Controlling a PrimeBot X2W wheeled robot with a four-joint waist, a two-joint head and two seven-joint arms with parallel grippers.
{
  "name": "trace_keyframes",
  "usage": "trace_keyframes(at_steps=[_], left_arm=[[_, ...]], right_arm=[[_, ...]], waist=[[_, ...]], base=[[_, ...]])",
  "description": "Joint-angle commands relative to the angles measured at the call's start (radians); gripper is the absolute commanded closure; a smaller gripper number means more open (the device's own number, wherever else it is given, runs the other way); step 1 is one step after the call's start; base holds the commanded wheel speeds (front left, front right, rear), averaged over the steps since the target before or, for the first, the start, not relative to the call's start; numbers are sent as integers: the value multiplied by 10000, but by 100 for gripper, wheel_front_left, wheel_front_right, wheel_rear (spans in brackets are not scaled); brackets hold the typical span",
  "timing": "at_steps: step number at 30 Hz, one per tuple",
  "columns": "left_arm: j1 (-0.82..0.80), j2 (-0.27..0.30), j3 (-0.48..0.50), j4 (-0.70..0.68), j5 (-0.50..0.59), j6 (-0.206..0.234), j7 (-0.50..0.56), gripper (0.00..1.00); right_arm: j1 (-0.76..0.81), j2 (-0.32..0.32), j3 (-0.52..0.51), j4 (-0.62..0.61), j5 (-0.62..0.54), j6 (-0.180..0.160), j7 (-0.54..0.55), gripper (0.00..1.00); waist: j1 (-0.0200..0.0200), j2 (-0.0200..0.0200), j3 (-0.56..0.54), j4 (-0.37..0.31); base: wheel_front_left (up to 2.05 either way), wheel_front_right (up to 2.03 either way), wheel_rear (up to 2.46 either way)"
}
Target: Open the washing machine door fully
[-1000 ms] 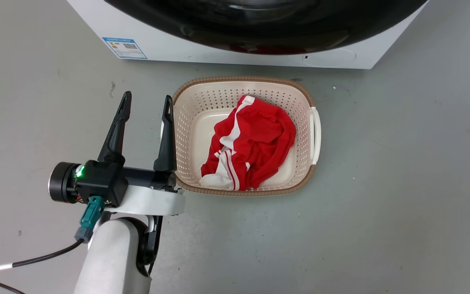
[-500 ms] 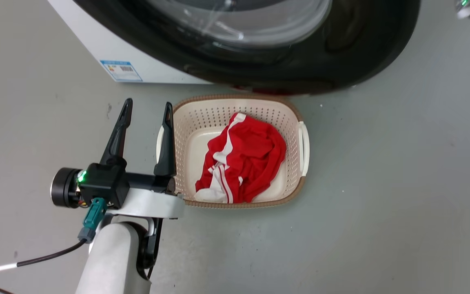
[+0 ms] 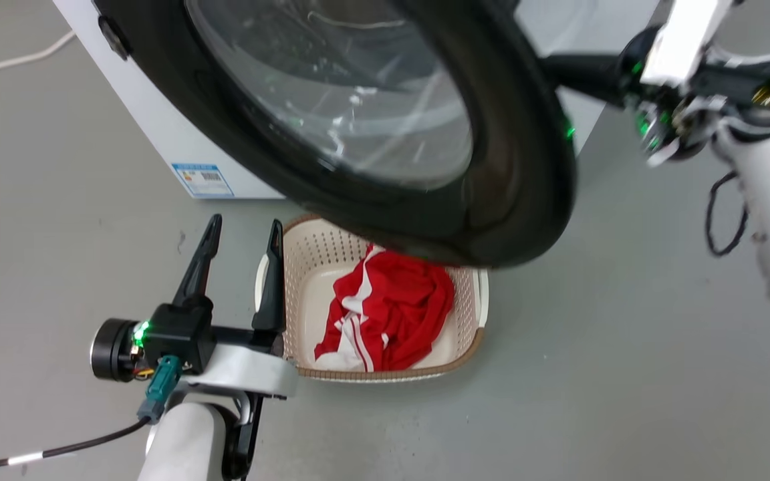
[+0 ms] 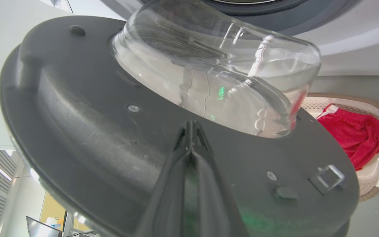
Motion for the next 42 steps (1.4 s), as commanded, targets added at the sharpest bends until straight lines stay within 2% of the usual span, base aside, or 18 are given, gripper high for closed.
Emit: trace_keyframes(at_steps=[1,21,33,36,42], left_arm=[[165,35,6,51,71,-54,-26,0],[993,-2,-45,342,-101,-98,-26,0],[1139,-16,-56,387,-148,-67,-26,0],[1160,-18,-44,389,-191,-69,-25,0],[1266,-23,0,352,-270,11,-26,0]], right_arm=[[406,204,109,-169,33,0,48,100],[2849,1363,723,-1908,402,2,258,100],[3403,1669,994,-2318,597,0,257,100],[3487,1636,845,-2462,502,0,-170,100],[3924,1432,160,-2533,179,0,-2025,100]], waist=[[0,0,-289,-27],[0,0,-1585,164],[0,0,-1795,168],[0,0,-1828,139],[0,0,-1923,24]], base=[[0,0,0],[0,0,0],[0,0,0],[0,0,0],[0,0,0]])
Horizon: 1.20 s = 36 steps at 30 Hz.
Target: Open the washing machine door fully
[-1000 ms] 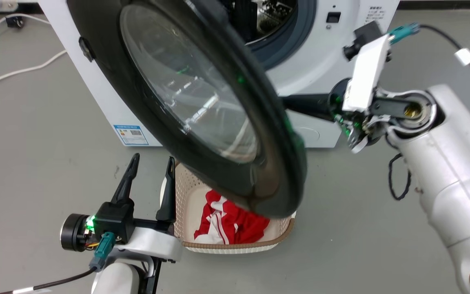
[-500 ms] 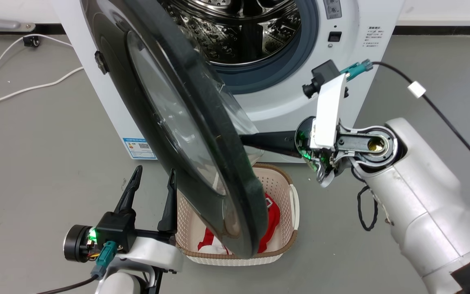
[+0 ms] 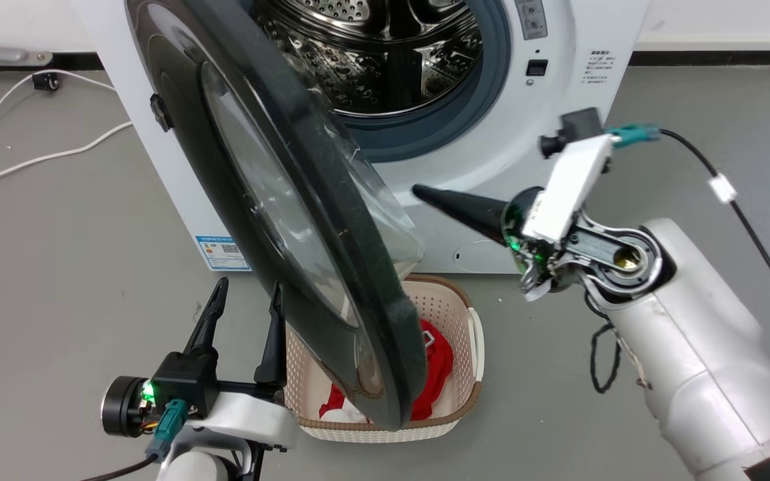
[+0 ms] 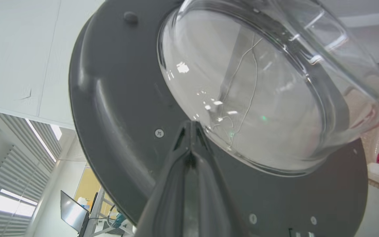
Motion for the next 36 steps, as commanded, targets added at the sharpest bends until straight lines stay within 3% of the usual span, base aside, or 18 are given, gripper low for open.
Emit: trace_keyframes(at_steps=[1,6,14,15,16,19,20,21,28,33,36], left_arm=[[134,-9,12,-27,-59,46,-26,0],[228,-9,91,-64,-80,104,-26,0],[504,-10,322,-72,-91,126,-26,0],[531,-7,341,-56,-89,113,-26,0],[546,-8,377,-39,-89,105,-25,0],[576,-8,433,2,-86,100,-26,0],[599,-8,450,16,-91,93,-26,0],[601,-8,458,35,-92,90,-25,0],[584,-11,556,111,-111,95,-26,0],[610,-9,578,168,-152,109,-26,0],[621,-12,561,178,-158,138,-25,0]], right_arm=[[257,-142,-158,-65,-70,0,-315,100],[975,-483,-1172,-182,227,0,-1695,100],[2992,-997,-2351,-875,804,0,-2945,98],[3292,-987,-2470,-1014,903,0,-3071,91],[3570,-1031,-2567,-1153,896,0,-3239,71],[4442,-997,-2812,-1617,1009,0,-3654,51],[4733,-976,-2873,-1806,1014,0,-3790,4],[4997,-920,-2937,-1967,1087,0,-3923,0],[6471,-881,-3355,-3075,553,0,-5454,0],[7025,-1103,-3444,-3362,-1080,0,-7270,0],[7146,-1555,-3297,-3132,-3178,0,-8503,0]], waist=[[1,-1,-37,-47],[1,-1,-129,-215],[1,-1,-280,-476],[1,-1,-292,-495],[1,-1,-315,-524],[1,-1,-389,-587],[1,-1,-410,-602],[1,-1,-418,-616],[1,-1,-503,-689],[1,-1,-564,-698],[1,-1,-579,-708]], base=[[0,0,0],[0,0,0],[0,0,0],[0,0,0],[0,0,0],[0,0,0],[0,0,0],[0,0,0],[0,0,0],[0,0,0],[0,0,0]])
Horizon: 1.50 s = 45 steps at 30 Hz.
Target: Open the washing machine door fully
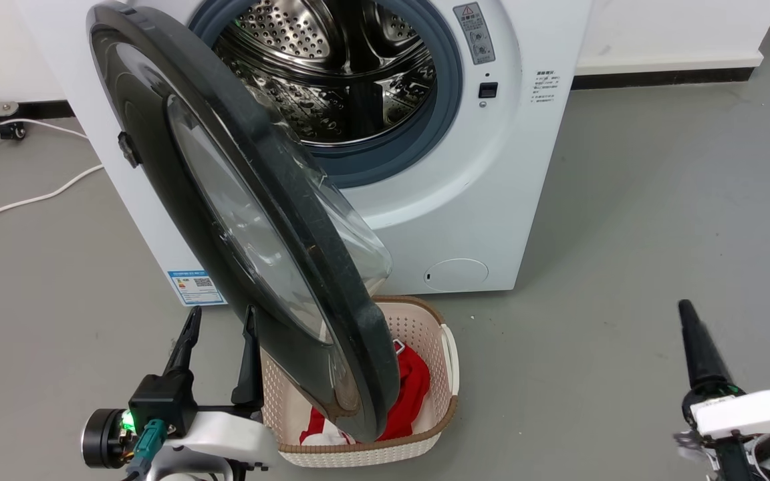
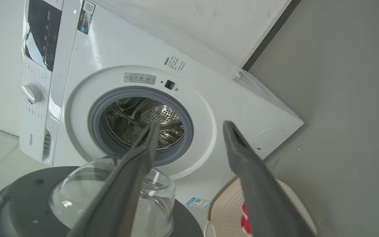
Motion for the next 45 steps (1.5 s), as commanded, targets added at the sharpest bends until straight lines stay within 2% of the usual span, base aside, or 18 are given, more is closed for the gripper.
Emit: trace_keyframes(at_steps=[1,5,7,8,9,12,16,20,24,31,44,45], left_arm=[[86,-6,-4,21,-13,31,-26,0],[131,-7,-22,10,-25,69,-26,0],[137,-5,-28,-18,-30,74,-25,0],[120,-4,-30,-40,-12,71,-25,0],[103,-2,-29,-44,-4,67,-25,0],[38,-7,-38,-56,15,66,-25,0],[-43,-1,-36,-70,25,77,-26,0],[-95,-4,-40,-76,36,85,-26,0],[-118,-3,-63,-77,42,88,-26,0],[-134,-4,-75,-129,85,100,-26,0],[-113,-5,-21,-179,121,161,-24,0],[-101,-5,-14,-172,112,167,-26,4]], right_arm=[[48,-119,-11,114,-1021,0,-327,0],[-99,-146,-807,92,-4542,-1,-681,0],[-111,274,-1529,-450,-6503,0,-693,0],[76,791,-2180,-1238,-8319,-1,-687,0],[220,974,-2386,-1633,-9219,-1,-686,0],[543,1486,-2665,-2666,-11166,-1,-689,0],[1105,1843,-2469,-3547,-12821,-3,-662,0],[1580,1988,-2187,-3756,-13410,-3,-554,0],[1867,2035,-2043,-3590,-13392,-3,-564,0],[2007,2046,-1917,-3200,-12693,-3,-606,0],[1836,2048,-2000,-3062,-12707,-3,-661,0],[1836,2048,-1995,-3055,-12694,-3,-663,0]], waist=[[0,0,2,-12],[0,0,-4,-36],[0,0,7,-36],[0,0,32,-22],[0,0,41,-10],[0,0,80,29],[0,0,130,79],[0,0,178,118],[0,0,175,154],[0,0,178,144],[0,0,182,123],[0,0,176,118]], base=[[0,0,0],[0,0,0],[0,0,0],[0,0,0],[0,0,0],[0,0,0],[0,0,0],[0,0,0],[0,0,0],[0,0,0],[0,0,0],[0,0,0]])
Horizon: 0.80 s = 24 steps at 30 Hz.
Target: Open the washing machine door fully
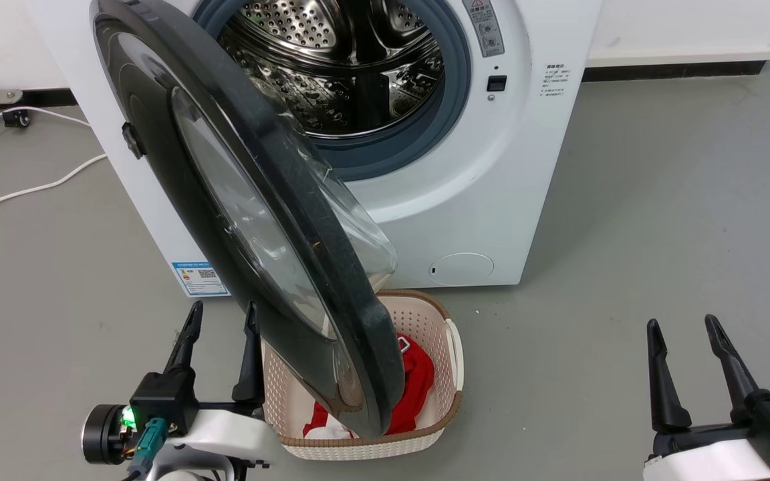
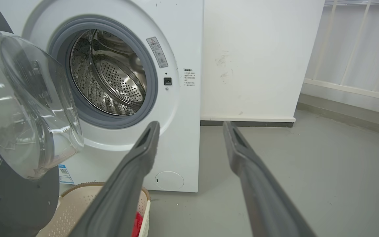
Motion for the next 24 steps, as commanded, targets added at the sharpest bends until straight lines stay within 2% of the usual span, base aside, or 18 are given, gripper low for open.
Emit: trace_keyframes(at_steps=[1,2,3,13,24], left_arm=[[-69,-1,32,-24,13,50,-24,51],[-57,-1,25,-15,-1,48,-24,78],[-49,-1,25,-8,-13,37,-24,100],[-224,1,106,-450,-100,70,-23,100],[-667,-1,410,-3159,74,193,-23,100]], right_arm=[[-67,37,-9,38,13,-7,-45,0],[-64,37,-7,40,17,-7,-48,0],[-65,37,6,36,28,-7,-50,0],[-93,38,26,38,79,-7,-58,0],[-31,37,11,-13,150,-7,-63,0]], waist=[[0,-1,-5,-6],[0,-1,-9,-7],[0,-1,-7,-10],[0,-1,2,-22],[0,-1,-32,19]], base=[[0,0,0],[0,0,0],[0,0,0],[0,0,0],[0,0,0]])
